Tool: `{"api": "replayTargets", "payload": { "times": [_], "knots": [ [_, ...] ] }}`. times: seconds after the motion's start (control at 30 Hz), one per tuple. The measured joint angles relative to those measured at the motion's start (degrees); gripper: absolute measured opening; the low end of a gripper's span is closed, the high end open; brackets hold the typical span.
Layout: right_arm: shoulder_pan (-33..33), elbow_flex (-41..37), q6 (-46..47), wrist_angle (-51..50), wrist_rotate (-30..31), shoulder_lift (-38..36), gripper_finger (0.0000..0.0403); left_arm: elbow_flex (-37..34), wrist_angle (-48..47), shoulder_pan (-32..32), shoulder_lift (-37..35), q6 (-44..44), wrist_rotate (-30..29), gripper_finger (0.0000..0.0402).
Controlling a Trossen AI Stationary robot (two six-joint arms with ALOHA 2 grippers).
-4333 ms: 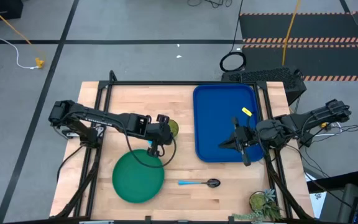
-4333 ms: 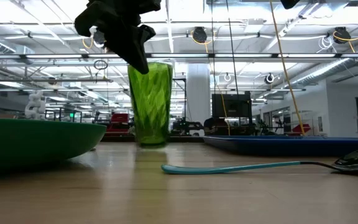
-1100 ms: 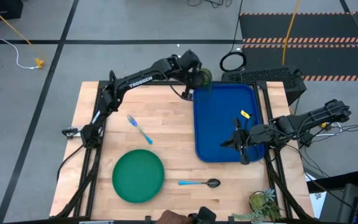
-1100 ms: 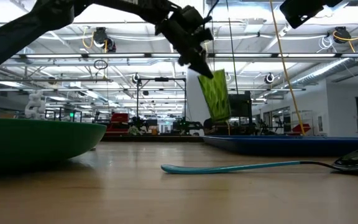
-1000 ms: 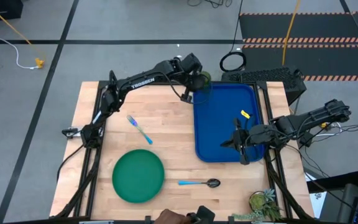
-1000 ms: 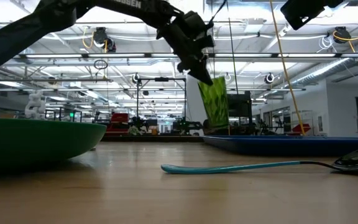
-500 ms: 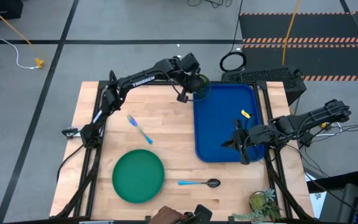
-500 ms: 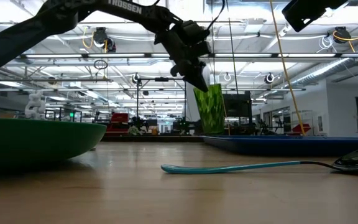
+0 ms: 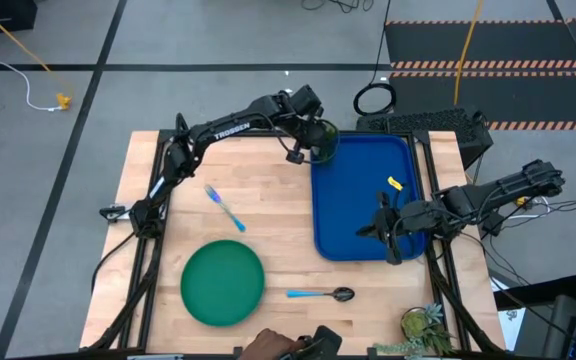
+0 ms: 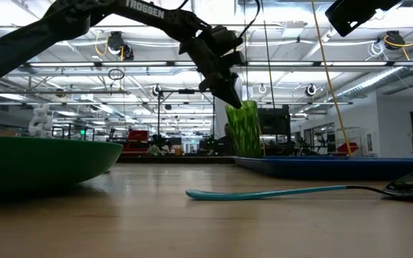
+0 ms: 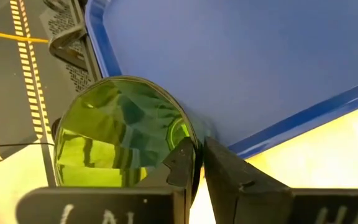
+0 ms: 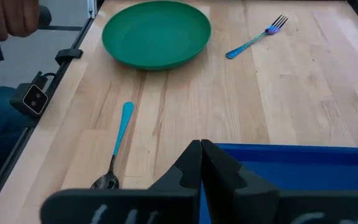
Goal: Pick and place plate/cup/fork/spoon on tray
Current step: Put the green cup on the top right of the blue tray
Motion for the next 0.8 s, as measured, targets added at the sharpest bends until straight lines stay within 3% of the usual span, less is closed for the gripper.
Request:
{"api": "replayTargets", "payload": {
  "times": [0.63, 0.8],
  "knots": [
    [0.00, 0.00, 0.00, 0.00, -0.02, 0.00, 0.0000, 0.00, 1.95, -1.64, -0.02, -0.87, -1.13, 0.0039],
    [0.01, 0.00, 0.00, 0.00, -0.22, 0.00, 0.0000, -0.79, 3.69, -1.71, -0.08, -0.74, -4.22, 0.0063]
  ]
}}
